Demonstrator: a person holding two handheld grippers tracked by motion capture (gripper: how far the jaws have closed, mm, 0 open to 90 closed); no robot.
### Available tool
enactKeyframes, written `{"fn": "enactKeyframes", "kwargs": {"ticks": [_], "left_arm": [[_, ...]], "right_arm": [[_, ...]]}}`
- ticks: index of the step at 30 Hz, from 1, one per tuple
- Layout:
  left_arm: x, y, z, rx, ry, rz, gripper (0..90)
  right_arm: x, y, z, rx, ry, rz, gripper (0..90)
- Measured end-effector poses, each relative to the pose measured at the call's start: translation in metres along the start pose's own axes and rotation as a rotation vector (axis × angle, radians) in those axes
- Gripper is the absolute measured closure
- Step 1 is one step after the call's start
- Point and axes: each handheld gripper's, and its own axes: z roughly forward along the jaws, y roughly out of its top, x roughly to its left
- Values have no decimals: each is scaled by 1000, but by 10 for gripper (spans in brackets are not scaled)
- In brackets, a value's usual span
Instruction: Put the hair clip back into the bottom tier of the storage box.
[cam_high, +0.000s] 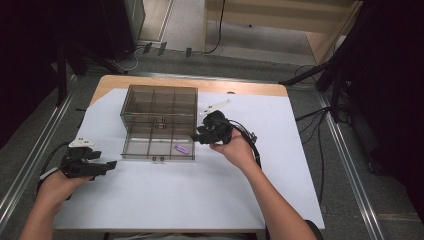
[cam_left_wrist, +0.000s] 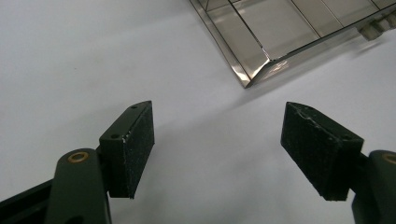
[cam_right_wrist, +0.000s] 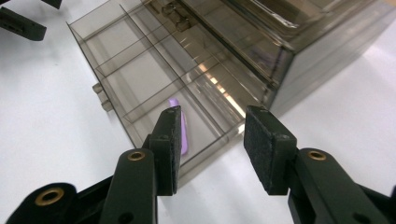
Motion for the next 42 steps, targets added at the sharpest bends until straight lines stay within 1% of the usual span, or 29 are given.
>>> {"fn": "enactKeyframes", "kwargs": {"ticks": [1, 2, 3, 6, 7, 9, 11, 13, 15, 18, 19, 21, 23, 24, 25, 26, 27, 28, 29, 30, 32, 37, 40, 42], "left_arm": [[0, 1, 0, -1, -3, -7, 269], [0, 1, 0, -1, -3, -7, 269], [1, 1, 0, 1, -4, -5, 269], [1, 1, 0, 1, 13, 5, 269], [3, 1, -1, 1, 21, 10, 269], [5, 1, -2, -8, 20, -6, 268], [6, 1, -3, -9, 21, -5, 268], [7, 2, -2, -11, 20, -11, 268], [8, 3, -2, -7, 21, -7, 268], [8, 4, 0, -3, 20, -3, 268], [8, 5, 0, -7, 21, -3, 267], [8, 6, 2, -2, 10, -1, 266], [8, 6, 4, 18, -5, -7, 260], [8, 6, 5, 32, -8, -4, 260], [8, 6, 7, 41, -6, 10, 260], [8, 6, 7, 41, -6, 10, 260], [8, 7, 7, 32, -7, 6, 260], [8, 7, 7, 24, -3, 6, 259], [8, 7, 6, 18, 3, 9, 257], [8, 8, 6, 12, 3, 8, 257], [9, 8, 7, 17, -1, 8, 256], [10, 8, 7, 14, 15, 9, 257], [9, 8, 6, 2, 15, 2, 256], [9, 8, 7, 8, 13, 5, 256]], "right_arm": [[-2, -3, -2, -3, -8, -5, 587], [-2, -3, -2, -3, -8, -5, 587], [-5, -5, -5, -4, -21, -6, 584], [-8, -8, -7, -6, -30, -1, 580], [-10, -9, -9, -7, -36, 3, 580], [-13, -14, -13, -3, -36, 26, 581], [-16, -18, -15, -5, -38, 41, 572], [-19, -23, -18, 6, -53, 45, 554], [-23, -27, -23, -10, -63, 63, 547], [-25, -30, -26, -15, -68, 71, 545], [-27, -32, -30, -27, -74, 73, 538], [-27, -33, -32, -30, -79, 74, 537], [-29, -36, -35, -39, -82, 73, 529], [-30, -37, -36, -40, -90, 74, 528], [-33, -40, -39, -40, -96, 88, 519], [-33, -40, -39, -40, -96, 88, 519], [-35, -41, -40, -48, -106, 88, 513], [-36, -43, -41, -53, -107, 86, 507], [-36, -43, -42, -55, -110, 94, 505], [-38, -44, -43, -60, -110, 88, 503], [-40, -46, -44, -62, -115, 100, 503], [-46, -51, -48, -62, -130, 122, 502], [-49, -56, -52, -67, -141, 132, 501], [-52, -59, -54, -66, -150, 141, 500]]}}
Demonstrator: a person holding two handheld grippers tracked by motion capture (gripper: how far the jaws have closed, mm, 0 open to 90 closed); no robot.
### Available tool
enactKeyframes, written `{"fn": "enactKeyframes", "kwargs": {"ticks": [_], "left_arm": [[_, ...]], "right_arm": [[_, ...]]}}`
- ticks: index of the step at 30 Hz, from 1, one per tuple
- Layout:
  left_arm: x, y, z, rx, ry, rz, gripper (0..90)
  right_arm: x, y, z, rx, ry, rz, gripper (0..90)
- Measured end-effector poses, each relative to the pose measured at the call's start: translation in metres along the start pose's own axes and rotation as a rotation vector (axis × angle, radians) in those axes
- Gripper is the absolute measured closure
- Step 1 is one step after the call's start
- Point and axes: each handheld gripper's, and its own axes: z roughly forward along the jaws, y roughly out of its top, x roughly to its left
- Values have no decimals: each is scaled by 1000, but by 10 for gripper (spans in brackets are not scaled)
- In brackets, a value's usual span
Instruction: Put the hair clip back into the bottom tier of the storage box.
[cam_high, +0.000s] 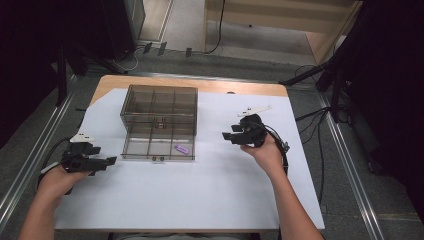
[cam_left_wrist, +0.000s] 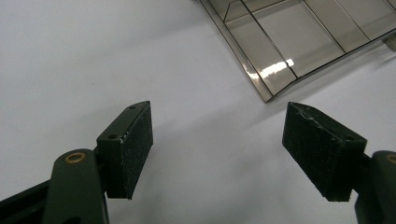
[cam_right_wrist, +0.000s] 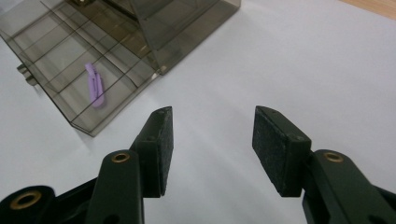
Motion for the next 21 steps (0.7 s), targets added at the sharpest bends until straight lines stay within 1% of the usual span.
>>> {"fn": "enactKeyframes", "kwargs": {"ticks": [1, 4, 7, 8, 9, 13, 14, 16, 18, 19, 20, 21], "left_arm": [[0, 0, 1, -2, -4, -3, 256], [0, 1, 1, 3, -10, 1, 257], [0, 1, 3, 1, -8, 3, 257], [1, 1, 3, 9, -15, 6, 257], [0, 1, 3, 4, -12, 2, 257], [0, 1, 2, 1, -21, 0, 256], [-1, 1, 2, 4, -22, 0, 256], [-1, 1, 3, 7, -27, 1, 256], [-1, 1, 4, 1, -20, 1, 256], [0, 1, 4, -2, -23, -2, 256], [0, 2, 5, 8, -31, -1, 256], [0, 2, 5, 4, -24, 3, 256]], "right_arm": [[-3, -1, -1, -4, -2, 0, 500], [-7, -3, -2, -10, -10, 19, 500], [-9, -4, -3, -10, -12, 25, 501], [-9, -4, -3, -10, -12, 25, 501], [-9, -4, -3, -4, -15, 37, 501], [-8, -6, -3, -5, -19, 35, 499], [-8, -6, -3, -5, -20, 27, 499], [-8, -6, -2, 4, -23, 32, 498], [-9, -7, -2, -1, -21, 36, 500], [-9, -7, -2, -3, -19, 34, 516], [-9, -6, -3, 5, -17, 41, 535], [-10, -6, -3, 5, -14, 37, 536]]}}
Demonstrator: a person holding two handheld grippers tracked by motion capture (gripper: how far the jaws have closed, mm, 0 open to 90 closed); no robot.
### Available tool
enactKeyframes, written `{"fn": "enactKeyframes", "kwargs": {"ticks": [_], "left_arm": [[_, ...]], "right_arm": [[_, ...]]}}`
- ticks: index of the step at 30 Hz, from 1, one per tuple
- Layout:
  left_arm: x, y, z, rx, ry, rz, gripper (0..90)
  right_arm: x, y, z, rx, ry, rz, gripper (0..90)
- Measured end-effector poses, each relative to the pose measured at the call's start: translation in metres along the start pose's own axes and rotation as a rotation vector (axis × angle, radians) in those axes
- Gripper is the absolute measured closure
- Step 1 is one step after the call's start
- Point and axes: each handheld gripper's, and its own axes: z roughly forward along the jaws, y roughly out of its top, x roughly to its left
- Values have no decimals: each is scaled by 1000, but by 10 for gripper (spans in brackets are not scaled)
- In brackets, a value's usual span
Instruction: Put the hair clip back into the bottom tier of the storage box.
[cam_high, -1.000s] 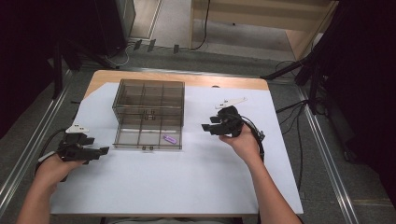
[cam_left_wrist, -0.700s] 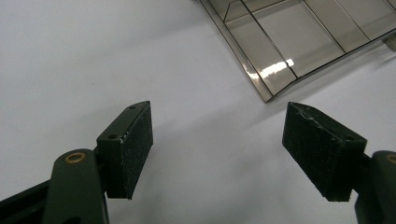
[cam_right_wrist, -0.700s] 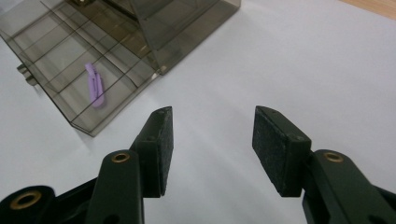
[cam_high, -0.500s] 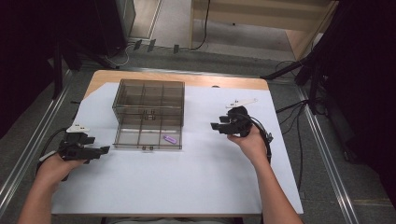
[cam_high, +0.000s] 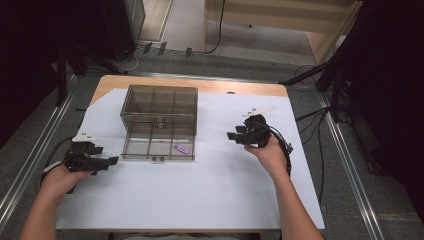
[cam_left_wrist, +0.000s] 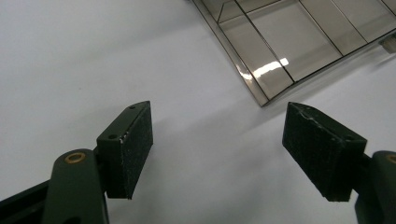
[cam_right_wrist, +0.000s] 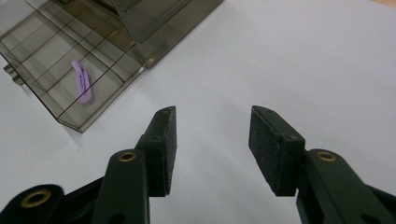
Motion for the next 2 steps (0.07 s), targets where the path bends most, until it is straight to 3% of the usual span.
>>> {"fn": "enactKeyframes", "kwargs": {"ticks": [2], "left_arm": [[0, 0, 0, 2, 2, 3, 256]], "right_arm": [[0, 0, 0, -2, 2, -4, 535]]}}
